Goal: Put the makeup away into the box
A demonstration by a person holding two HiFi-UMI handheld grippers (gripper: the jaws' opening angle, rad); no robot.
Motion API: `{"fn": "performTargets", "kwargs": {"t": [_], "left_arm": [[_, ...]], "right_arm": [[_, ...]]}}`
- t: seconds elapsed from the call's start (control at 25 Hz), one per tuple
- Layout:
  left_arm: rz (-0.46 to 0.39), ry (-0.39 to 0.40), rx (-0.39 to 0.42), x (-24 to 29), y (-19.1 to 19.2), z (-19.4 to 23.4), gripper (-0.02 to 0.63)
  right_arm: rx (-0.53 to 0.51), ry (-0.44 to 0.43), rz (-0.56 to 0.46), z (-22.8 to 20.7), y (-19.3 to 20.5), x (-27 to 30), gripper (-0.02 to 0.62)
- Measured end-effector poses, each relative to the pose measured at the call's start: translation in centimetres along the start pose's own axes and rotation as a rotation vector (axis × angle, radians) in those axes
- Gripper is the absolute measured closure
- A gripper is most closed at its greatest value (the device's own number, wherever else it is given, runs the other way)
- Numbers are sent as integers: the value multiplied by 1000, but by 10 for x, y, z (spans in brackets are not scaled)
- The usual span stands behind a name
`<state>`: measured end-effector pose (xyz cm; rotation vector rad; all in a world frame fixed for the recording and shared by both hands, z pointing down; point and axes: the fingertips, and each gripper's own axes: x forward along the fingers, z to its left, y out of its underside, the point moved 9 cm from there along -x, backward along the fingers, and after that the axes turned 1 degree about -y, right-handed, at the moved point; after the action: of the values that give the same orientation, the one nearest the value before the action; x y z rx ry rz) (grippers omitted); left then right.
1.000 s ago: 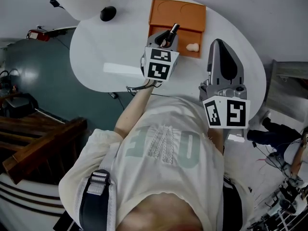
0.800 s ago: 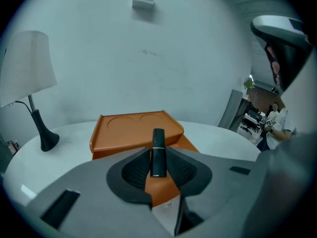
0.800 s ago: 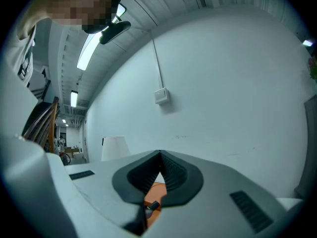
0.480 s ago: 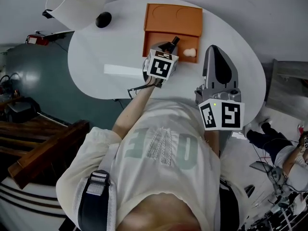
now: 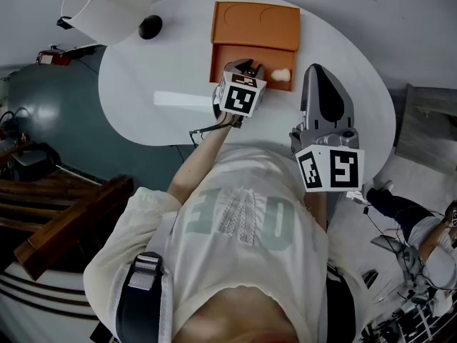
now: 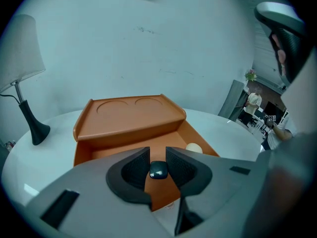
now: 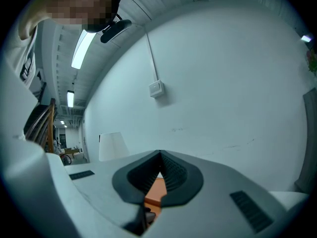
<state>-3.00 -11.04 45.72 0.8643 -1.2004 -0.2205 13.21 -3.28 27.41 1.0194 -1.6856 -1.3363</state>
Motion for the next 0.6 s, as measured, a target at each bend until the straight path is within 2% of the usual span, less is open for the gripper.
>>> {"fn": "performTargets", "kwargs": {"t": [0.08,0.12,0.16,0.2,0.44,0.6], "left_arm": [[-23,-3,-8,-1,-1,0,505],[-44,2,-10,-3,-3,0,479],[-67,9,-11,-5,-5,-1,412],[-86,16,-10,-8,-6,-1,371],[-158,33,-23,-30,-16,1,362],[-262,11,-28,-59,-38,7,364]], "right_arm": [[0,1,2,0,0,-1,591],[0,2,4,1,0,-2,591],[0,3,5,1,0,-2,591],[0,3,5,2,0,-2,591],[-10,-8,3,7,0,-1,591],[-21,-21,2,11,-2,-1,591]]}}
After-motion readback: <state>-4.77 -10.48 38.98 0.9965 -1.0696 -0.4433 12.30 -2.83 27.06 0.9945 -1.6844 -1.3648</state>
